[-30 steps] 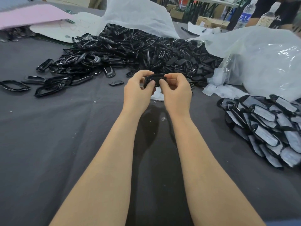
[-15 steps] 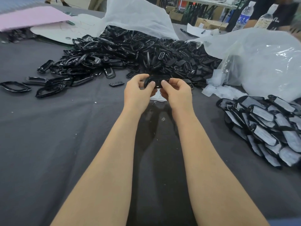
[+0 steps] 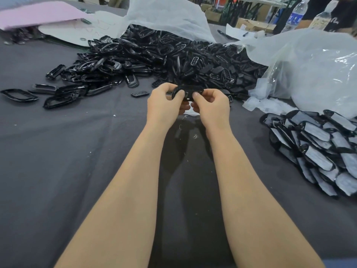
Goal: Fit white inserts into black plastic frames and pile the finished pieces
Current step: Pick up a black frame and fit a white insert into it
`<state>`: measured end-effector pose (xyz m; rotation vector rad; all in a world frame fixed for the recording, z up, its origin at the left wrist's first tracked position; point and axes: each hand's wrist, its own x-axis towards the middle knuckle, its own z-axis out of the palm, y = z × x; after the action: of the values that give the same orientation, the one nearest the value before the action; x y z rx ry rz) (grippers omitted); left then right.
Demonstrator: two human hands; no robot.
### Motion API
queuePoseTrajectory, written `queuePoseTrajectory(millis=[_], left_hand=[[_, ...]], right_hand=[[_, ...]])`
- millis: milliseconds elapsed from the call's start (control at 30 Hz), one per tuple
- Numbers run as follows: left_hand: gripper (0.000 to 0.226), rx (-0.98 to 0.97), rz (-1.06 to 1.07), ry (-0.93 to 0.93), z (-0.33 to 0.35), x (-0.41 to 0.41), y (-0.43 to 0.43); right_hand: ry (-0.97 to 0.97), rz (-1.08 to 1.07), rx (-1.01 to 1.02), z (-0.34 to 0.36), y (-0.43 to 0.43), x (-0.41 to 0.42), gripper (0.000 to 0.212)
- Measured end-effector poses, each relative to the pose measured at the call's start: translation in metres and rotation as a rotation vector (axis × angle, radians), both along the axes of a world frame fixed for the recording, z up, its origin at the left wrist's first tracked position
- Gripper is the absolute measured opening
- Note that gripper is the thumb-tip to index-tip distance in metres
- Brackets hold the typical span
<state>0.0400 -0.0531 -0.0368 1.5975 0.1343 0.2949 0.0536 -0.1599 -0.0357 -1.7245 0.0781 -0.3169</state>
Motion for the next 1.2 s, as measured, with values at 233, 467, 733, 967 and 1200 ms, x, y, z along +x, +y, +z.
queuePoseTrajectory(millis=[233, 467, 733, 967, 1200], left_hand=[[0.006, -0.184, 0.209, -0.019, 0.0, 0.005, 0.004], [0.019, -0.301, 0.275, 0.022, 0.002, 0.005, 0.003], [0.012, -0.261, 0.271, 0.033, 0.0, 0.006, 0.002], [0.012, -0.27, 0.271, 0.035, -0.001, 0.007, 0.002], [0.016, -0.265, 0.232, 0.041, -0.004, 0.01, 0.0]], right_hand=[[-0.08, -0.044, -0.324, -0.001, -0.001, -0.002, 0.025], [0.016, 0.113, -0.818, -0.01, 0.007, -0.002, 0.034], [0.026, 0.085, -0.714, -0.005, 0.006, -0.006, 0.024], [0.051, 0.107, -0.788, -0.006, 0.007, -0.004, 0.033], [0.087, 0.12, -0.852, -0.006, 0.007, -0.002, 0.043]])
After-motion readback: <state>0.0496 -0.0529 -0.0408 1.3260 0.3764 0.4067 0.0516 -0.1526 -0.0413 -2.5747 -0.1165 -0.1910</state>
